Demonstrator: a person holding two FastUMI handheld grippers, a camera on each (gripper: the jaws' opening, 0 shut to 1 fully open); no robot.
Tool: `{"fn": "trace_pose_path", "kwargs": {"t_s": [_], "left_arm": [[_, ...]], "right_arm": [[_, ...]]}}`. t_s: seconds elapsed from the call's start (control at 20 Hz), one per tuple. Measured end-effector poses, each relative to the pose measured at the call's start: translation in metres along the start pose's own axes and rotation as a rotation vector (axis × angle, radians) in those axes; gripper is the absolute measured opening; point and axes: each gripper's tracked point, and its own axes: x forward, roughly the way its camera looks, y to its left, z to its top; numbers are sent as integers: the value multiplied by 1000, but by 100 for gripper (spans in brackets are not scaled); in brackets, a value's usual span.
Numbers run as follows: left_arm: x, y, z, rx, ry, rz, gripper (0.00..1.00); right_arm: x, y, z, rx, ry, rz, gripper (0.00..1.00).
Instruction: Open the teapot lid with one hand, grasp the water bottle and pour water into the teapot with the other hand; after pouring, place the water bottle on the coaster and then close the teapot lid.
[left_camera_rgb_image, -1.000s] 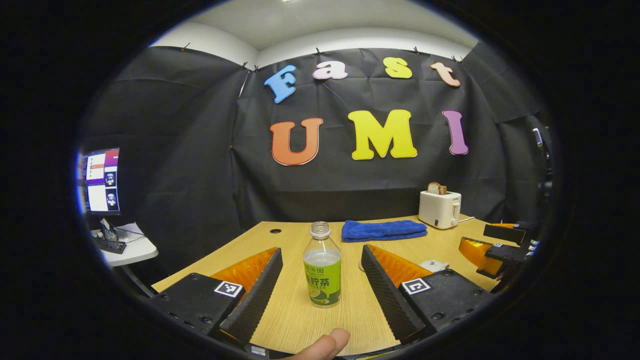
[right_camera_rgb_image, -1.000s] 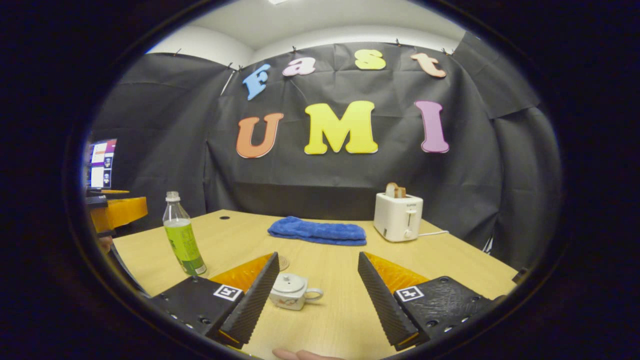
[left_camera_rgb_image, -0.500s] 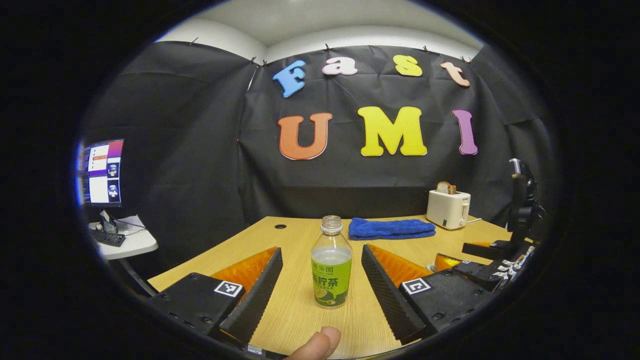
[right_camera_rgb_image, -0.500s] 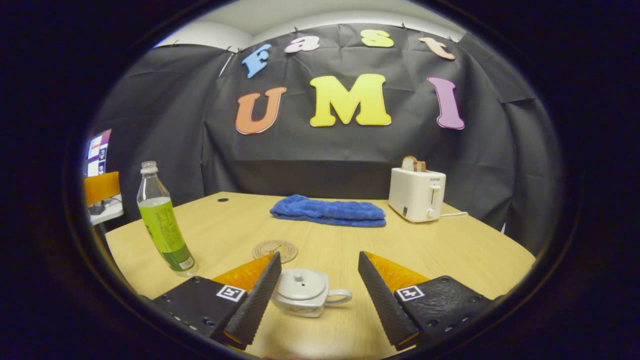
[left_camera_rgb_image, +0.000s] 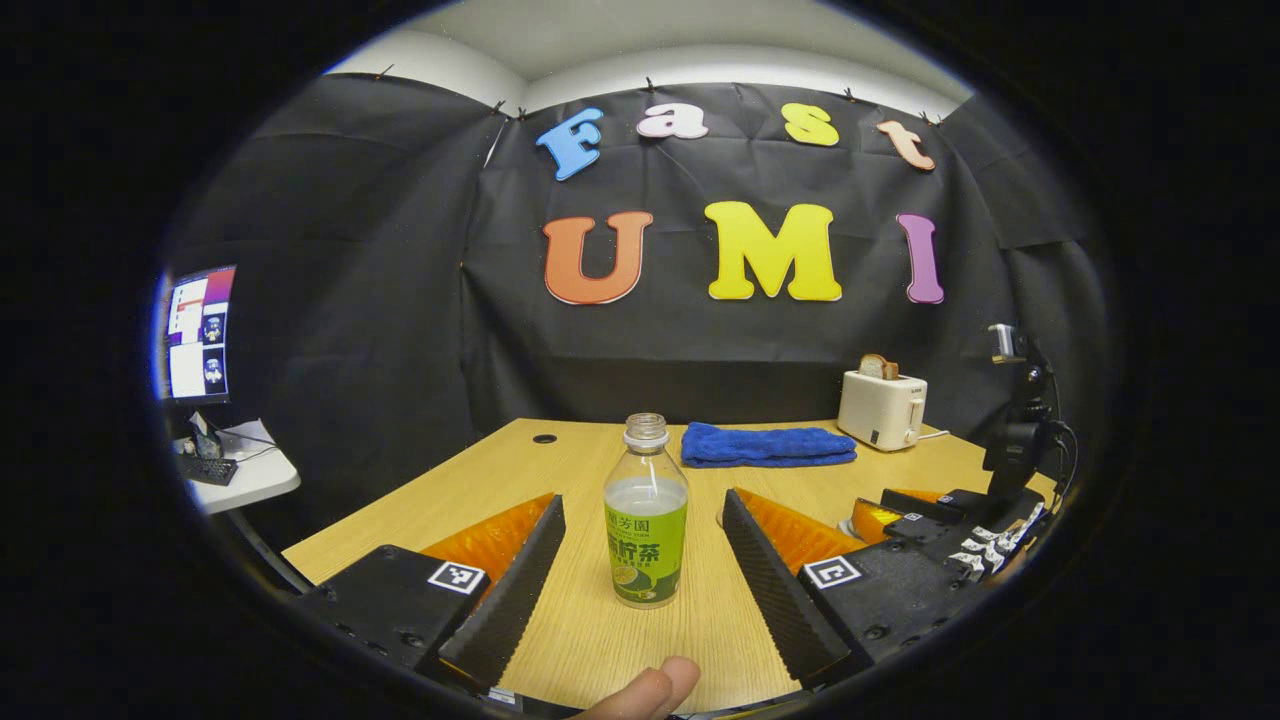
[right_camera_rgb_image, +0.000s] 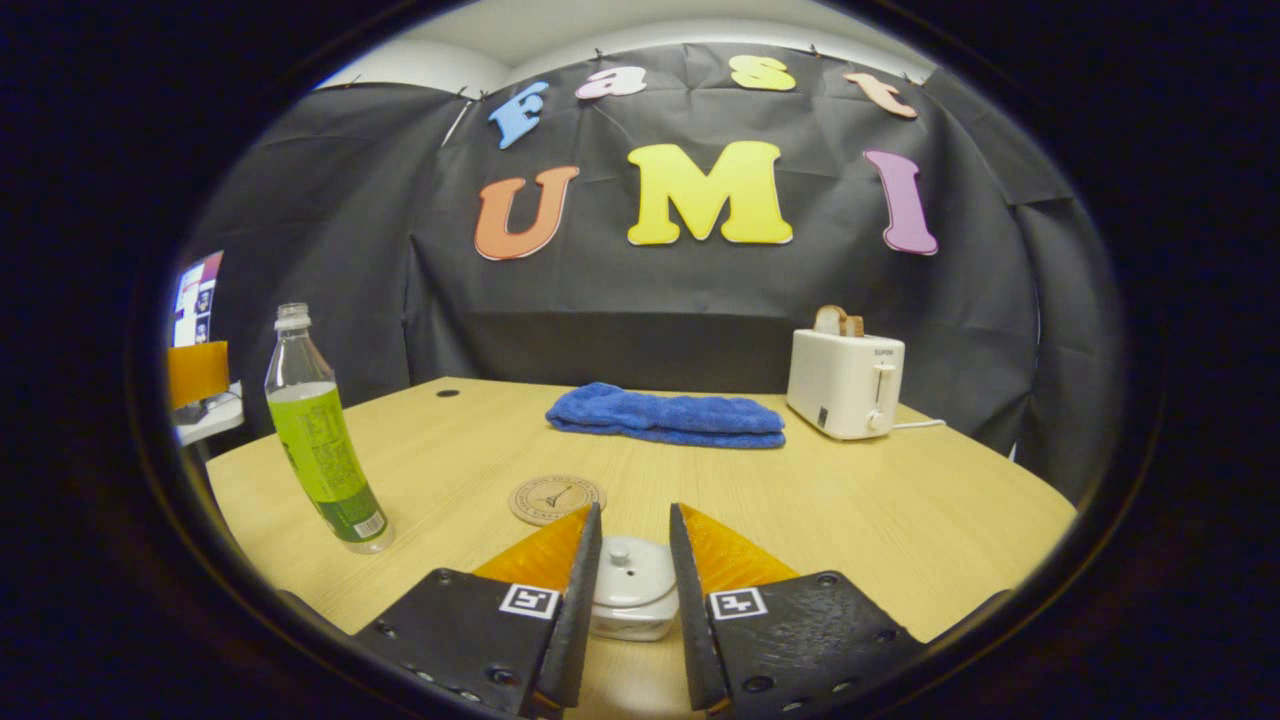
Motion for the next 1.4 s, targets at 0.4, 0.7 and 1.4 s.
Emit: {"fn": "trace_pose_path", "kwargs": {"t_s": [0.4,0.7,1.4], "left_arm": [[0,-6,-1,31,-1,-9,99],[1,1,-2,4,11,4,99],[2,4,-8,-28,35,3,100]], "right_arm": [[2,11,-6,-43,-29,33,17],[1,13,-5,-44,-22,72,18],[-7,0,24,-48,-105,40,0]]}}
